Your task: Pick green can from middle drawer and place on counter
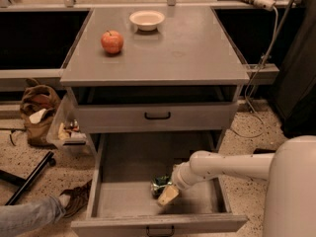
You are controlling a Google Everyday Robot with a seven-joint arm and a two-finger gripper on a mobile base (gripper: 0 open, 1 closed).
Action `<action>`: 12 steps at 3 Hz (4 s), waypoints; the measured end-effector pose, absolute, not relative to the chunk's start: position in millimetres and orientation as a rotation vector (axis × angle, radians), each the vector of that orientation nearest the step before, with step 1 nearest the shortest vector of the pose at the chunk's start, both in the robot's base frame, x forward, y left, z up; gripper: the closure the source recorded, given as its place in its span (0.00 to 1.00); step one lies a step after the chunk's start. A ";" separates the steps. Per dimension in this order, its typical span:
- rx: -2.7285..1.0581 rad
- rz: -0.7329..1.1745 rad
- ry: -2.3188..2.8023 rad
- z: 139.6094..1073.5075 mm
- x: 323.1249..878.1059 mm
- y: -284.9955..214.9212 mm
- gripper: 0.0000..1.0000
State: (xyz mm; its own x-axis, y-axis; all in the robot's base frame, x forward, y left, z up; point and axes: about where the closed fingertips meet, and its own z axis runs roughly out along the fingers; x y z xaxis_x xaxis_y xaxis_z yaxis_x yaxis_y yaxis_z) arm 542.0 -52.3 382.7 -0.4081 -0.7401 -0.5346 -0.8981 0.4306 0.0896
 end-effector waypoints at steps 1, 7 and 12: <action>-1.378 0.526 2.312 372.4 543.6 -55.7 0.00; -1.414 0.407 2.298 613.4 566.6 -71.1 1.00; -1.299 0.175 2.178 909.4 603.6 -108.8 1.00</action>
Offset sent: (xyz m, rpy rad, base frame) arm 0.0013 -0.0030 -0.0092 -0.0094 0.0305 -0.0125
